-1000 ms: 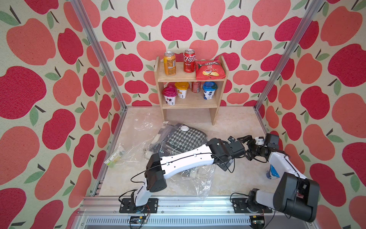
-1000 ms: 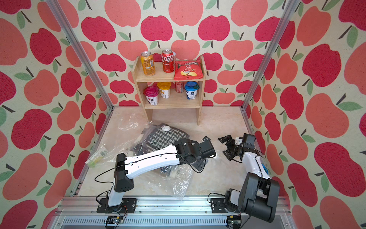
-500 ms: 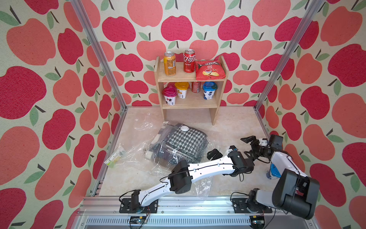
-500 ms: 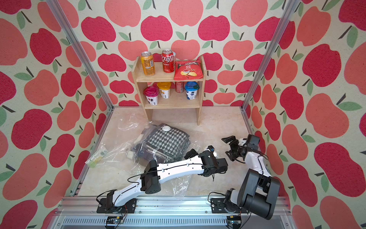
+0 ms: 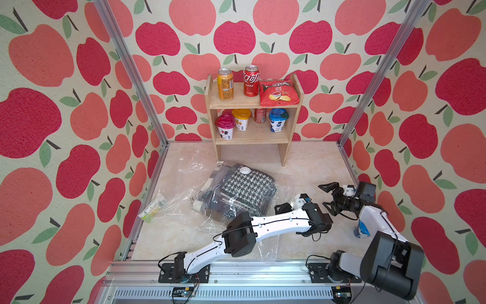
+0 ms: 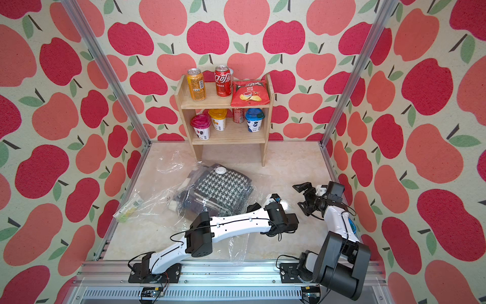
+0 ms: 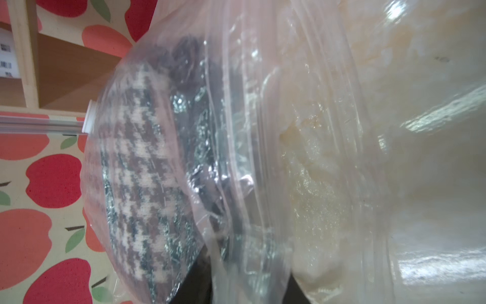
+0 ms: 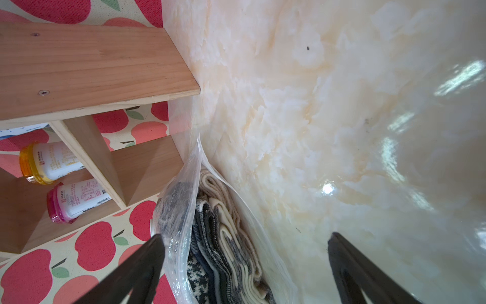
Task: Take the scarf out of the vacuum bag
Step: Open the vacuum bag at the center of the board.
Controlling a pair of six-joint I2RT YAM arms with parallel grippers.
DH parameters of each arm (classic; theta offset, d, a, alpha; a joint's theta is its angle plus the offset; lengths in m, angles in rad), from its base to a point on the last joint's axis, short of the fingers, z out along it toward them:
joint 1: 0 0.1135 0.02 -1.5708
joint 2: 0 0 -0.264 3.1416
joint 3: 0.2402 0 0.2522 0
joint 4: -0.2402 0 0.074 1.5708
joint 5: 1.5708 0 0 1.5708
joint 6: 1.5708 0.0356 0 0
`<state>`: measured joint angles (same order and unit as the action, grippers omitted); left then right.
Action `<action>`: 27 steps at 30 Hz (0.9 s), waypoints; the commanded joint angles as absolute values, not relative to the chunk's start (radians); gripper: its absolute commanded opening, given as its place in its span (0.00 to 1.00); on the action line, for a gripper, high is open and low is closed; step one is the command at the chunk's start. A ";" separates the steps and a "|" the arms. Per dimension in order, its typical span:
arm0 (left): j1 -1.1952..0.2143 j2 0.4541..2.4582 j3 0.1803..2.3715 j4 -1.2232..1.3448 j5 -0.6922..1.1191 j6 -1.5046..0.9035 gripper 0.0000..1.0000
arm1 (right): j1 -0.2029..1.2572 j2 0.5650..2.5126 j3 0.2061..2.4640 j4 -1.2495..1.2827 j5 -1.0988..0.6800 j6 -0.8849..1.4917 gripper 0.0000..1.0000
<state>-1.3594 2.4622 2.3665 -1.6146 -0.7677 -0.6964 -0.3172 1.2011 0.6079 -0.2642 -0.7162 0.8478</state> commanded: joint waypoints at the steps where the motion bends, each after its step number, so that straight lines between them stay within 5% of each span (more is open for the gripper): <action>1: -1.356 2.351 2.327 -1.635 -0.752 -0.662 0.13 | -0.321 1.123 0.592 -0.275 -0.751 0.796 0.99; 6: -1.324 2.270 2.266 -1.614 -0.728 -0.663 0.00 | -0.281 1.033 0.624 -0.374 -0.758 0.751 0.99; 16: -1.235 2.011 1.988 -1.341 -0.680 -0.550 0.00 | -0.034 0.887 0.601 -0.397 -0.700 0.818 0.96; 27: -1.078 1.800 1.694 -1.113 -0.530 -0.556 0.00 | 0.432 0.999 0.624 -0.252 -0.499 0.907 0.91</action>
